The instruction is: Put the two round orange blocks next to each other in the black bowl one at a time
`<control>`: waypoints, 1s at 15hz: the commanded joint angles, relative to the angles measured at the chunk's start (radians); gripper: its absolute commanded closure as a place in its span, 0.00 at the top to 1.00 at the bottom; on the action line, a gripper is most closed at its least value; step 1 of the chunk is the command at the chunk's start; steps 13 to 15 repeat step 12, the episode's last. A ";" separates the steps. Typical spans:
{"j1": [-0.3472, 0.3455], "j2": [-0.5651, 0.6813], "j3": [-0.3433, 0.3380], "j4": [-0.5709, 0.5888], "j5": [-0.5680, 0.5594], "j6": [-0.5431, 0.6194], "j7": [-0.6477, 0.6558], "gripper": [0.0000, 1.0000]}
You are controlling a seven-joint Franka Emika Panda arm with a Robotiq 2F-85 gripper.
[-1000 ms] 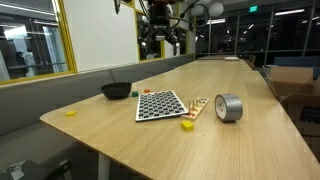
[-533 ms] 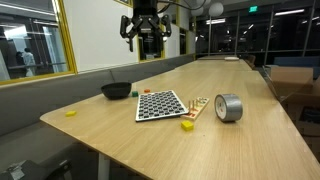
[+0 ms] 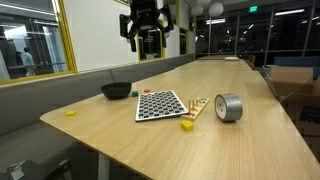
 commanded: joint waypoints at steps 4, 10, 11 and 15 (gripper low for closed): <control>-0.028 -0.049 -0.003 -0.056 0.018 0.066 0.082 1.00; -0.030 -0.060 -0.004 -0.069 0.020 0.076 0.096 1.00; -0.030 -0.060 -0.004 -0.069 0.020 0.077 0.097 1.00; -0.030 -0.060 -0.004 -0.070 0.020 0.078 0.097 1.00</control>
